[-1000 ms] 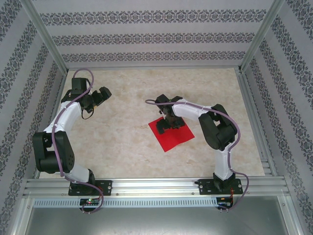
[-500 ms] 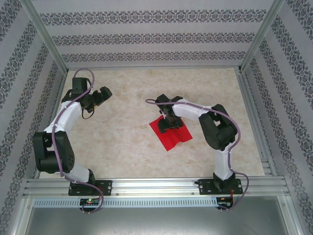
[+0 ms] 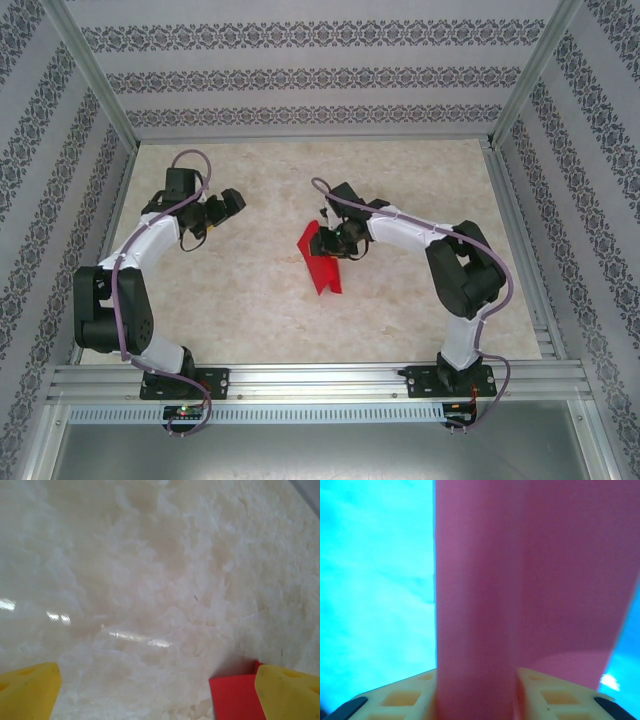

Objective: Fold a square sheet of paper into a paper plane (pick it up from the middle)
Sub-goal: Fold the square sheet of paper in half at the center of the table.

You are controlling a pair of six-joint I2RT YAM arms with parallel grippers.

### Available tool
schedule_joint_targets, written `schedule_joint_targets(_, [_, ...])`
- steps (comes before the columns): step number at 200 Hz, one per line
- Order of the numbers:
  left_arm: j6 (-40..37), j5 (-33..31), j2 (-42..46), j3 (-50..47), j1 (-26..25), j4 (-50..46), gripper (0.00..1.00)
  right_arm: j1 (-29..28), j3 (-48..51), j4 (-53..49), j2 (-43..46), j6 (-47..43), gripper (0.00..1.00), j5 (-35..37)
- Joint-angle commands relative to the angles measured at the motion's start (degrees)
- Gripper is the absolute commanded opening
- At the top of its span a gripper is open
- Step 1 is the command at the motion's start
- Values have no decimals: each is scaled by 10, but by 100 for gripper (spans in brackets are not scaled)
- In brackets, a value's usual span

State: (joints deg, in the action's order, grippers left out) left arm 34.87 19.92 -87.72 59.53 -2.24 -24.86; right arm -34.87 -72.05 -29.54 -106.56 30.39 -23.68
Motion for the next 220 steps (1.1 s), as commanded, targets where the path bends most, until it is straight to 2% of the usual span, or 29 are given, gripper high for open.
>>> schedule_joint_targets(1, [6, 25, -3, -15, -19, 53, 100, -2, 20, 155, 33, 81, 39, -101])
schedule_joint_targets(16, [-3, 24, -1, -17, -29, 57, 100, 3, 37, 205, 36, 110, 38, -104])
schedule_joint_targets(36, [-12, 23, 1, -21, -37, 63, 100, 6, 45, 211, 23, 120, 39, -81])
schedule_joint_targets(93, [-5, 24, -10, -32, -71, 91, 100, 17, 50, 146, -17, 97, 43, 10])
schedule_joint_targets(125, [4, 23, -20, -31, -82, 98, 99, 18, 33, 66, -26, 70, 50, 95])
schedule_joint_targets(146, [5, 23, -24, -29, -89, 98, 99, 17, 29, 35, -20, 60, 62, 143])
schedule_joint_targets(166, [6, 22, -26, -28, -95, 98, 99, 17, 34, 26, -8, 55, 68, 172])
schedule_joint_targets(220, [10, 26, -35, -25, -108, 103, 99, 17, 36, 2, 6, 47, 72, 220])
